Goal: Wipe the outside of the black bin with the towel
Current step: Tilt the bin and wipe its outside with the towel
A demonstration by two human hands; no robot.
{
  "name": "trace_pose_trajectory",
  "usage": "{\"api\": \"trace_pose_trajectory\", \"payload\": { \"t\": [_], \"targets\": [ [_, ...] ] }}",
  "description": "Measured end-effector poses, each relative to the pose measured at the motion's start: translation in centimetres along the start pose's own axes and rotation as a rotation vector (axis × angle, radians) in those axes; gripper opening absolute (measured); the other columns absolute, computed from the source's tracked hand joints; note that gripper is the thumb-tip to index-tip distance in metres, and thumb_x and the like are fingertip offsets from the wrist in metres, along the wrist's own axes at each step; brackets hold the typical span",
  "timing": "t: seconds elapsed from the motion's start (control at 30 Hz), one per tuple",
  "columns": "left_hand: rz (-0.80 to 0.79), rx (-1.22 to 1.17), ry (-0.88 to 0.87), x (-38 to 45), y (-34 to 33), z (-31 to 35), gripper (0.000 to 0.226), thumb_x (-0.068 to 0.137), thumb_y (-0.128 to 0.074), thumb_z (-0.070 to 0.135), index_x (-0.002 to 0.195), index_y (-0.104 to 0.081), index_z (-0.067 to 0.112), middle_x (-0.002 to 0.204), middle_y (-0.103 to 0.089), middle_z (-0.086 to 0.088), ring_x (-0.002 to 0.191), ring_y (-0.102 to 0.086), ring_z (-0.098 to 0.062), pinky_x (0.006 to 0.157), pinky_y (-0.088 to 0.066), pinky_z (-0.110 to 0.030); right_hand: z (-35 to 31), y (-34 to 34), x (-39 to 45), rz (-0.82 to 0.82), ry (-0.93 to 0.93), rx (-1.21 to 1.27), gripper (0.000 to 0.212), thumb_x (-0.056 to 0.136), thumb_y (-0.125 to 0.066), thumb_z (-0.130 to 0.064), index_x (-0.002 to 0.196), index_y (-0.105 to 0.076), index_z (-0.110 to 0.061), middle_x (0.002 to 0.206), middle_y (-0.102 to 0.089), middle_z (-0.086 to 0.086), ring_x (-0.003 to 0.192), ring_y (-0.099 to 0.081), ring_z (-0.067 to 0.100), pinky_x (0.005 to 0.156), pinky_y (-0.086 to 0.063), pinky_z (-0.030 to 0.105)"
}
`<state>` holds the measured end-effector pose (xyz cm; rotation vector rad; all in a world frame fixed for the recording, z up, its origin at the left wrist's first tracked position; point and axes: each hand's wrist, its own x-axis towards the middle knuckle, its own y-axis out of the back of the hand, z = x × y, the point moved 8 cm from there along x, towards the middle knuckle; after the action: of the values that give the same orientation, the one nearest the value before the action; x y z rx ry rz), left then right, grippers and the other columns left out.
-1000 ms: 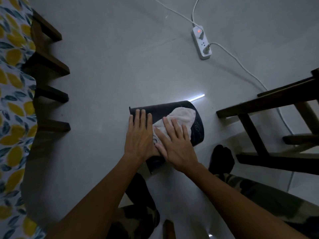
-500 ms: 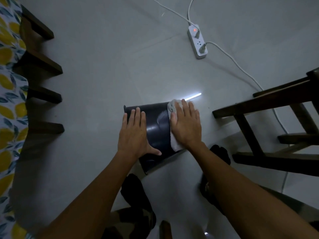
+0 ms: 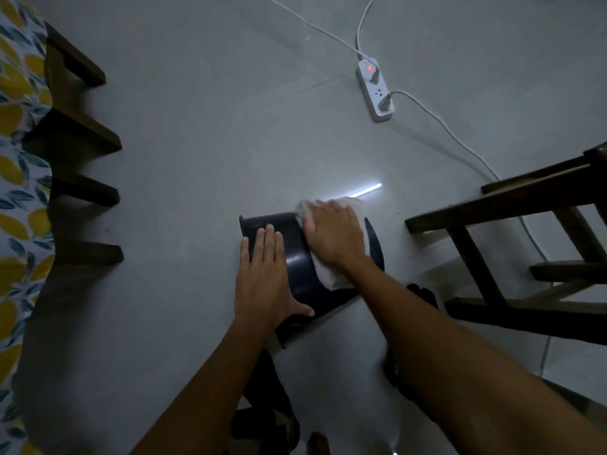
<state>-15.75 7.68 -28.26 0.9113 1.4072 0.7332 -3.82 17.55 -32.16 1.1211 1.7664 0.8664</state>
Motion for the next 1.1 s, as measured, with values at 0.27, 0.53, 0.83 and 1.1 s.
{"api": "trace_pose_trajectory", "payload": {
  "t": [0.27,0.53,0.83,1.1],
  "targets": [
    [-0.018,-0.005,0.007,1.0,-0.2,-0.4,0.163,0.048,-0.053,0.102,0.159,0.009,0.001,0.168,0.013,-0.021,0.156,0.012,-0.034,0.124,0.006,-0.055,2.7,-1.1,-9.7,0.127,0.021,-0.149,0.061,0.106,-0.029,-0.035,0.163,-0.023,-0.016,0.170,-0.021,0.013,0.158,-0.017,0.034,0.126,-0.019,0.053],
    [-0.027,0.038,-0.007,1.7,0.8,-0.5,0.161,0.048,-0.050,0.103,0.161,0.004,0.003,0.168,0.007,-0.020,0.157,0.008,-0.033,0.124,0.004,-0.057,-2.3,-0.4,-5.1,0.029,0.215,-0.013,0.057,0.104,-0.027,-0.046,0.157,-0.037,-0.028,0.164,-0.037,-0.001,0.152,-0.033,0.022,0.123,-0.025,0.048],
    [-0.055,-0.078,0.005,2.4,0.4,-0.9,0.167,0.040,-0.064,0.098,0.161,0.008,0.009,0.169,0.013,-0.015,0.156,0.012,-0.032,0.126,-0.008,-0.054,8.8,1.7,-2.3,0.126,-0.414,0.285,0.046,0.107,-0.021,-0.049,0.139,-0.047,-0.029,0.122,-0.064,0.009,0.107,-0.063,0.030,0.083,-0.044,0.037],
    [0.021,0.000,-0.032,1.2,3.2,-0.1,0.159,0.049,-0.073,0.088,0.161,0.005,0.006,0.168,0.011,-0.020,0.156,0.010,-0.035,0.125,-0.005,-0.055,9.7,3.0,-4.9,0.158,-0.493,0.499,0.045,0.111,-0.021,-0.044,0.132,-0.049,-0.016,0.114,-0.066,0.011,0.104,-0.063,0.031,0.091,-0.051,0.043]
  ]
}}
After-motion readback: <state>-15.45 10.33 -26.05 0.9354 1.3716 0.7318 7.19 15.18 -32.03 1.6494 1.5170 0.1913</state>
